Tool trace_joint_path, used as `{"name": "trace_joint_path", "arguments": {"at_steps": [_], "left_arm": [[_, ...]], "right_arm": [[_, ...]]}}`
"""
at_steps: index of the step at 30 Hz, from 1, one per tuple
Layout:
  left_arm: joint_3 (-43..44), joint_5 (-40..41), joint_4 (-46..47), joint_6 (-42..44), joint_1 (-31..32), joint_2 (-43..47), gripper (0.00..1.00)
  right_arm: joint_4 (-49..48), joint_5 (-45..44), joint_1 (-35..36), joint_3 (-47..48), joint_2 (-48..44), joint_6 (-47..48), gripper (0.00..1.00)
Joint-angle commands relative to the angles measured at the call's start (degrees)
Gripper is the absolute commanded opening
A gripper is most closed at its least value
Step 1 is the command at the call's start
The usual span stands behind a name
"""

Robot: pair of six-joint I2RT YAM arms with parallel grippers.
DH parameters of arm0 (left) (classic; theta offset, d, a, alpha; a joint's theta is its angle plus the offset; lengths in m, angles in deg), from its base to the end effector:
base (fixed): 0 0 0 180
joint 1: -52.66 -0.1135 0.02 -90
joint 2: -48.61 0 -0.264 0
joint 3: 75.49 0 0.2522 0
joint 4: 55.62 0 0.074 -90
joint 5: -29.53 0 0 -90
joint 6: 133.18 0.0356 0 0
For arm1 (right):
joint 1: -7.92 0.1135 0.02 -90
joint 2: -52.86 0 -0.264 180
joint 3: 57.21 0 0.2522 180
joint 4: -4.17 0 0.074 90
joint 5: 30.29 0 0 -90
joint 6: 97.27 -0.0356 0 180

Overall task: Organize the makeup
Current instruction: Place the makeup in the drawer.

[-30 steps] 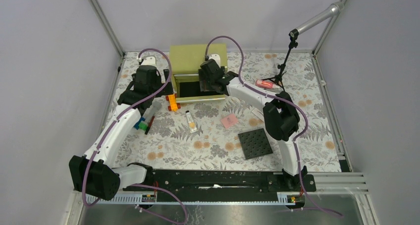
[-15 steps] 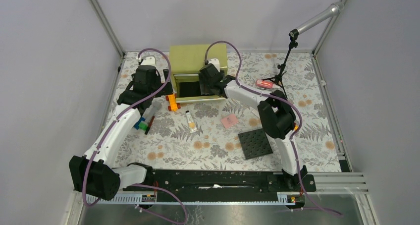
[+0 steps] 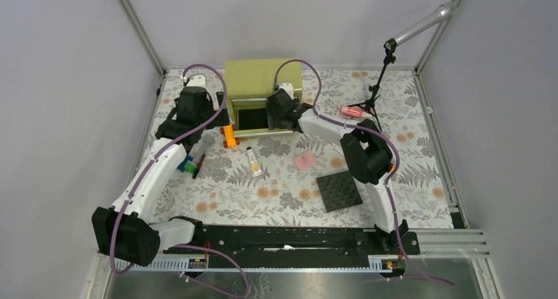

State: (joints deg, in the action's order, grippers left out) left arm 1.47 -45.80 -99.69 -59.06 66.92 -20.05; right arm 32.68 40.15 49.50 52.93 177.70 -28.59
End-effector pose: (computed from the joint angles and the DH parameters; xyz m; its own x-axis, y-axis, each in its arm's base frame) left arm 0.2556 -0.0557 0.3324 -0.5556 -0.1319 -0.8209 -0.1174 0.9899 -0.0796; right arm 0.3768 0.3184 0.1925 -0.6381 -0.1081 -0.7623 -0.2263 0.9727 0.0515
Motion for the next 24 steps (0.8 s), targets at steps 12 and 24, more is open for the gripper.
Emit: {"name": "trace_joint_path", "arguments": {"at_steps": [12, 24], "left_arm": [[-0.08, -1.51, 2.36, 0.76, -0.55, 0.83, 0.99], [-0.10, -1.54, 2.36, 0.77, -0.81, 0.59, 0.99]], "right_arm": [[2.29, 2.39, -0.19, -0.55, -6.63, -0.47, 0.83], [3.36, -1.06, -0.24, -0.24, -9.85, 0.66, 0.86]]}}
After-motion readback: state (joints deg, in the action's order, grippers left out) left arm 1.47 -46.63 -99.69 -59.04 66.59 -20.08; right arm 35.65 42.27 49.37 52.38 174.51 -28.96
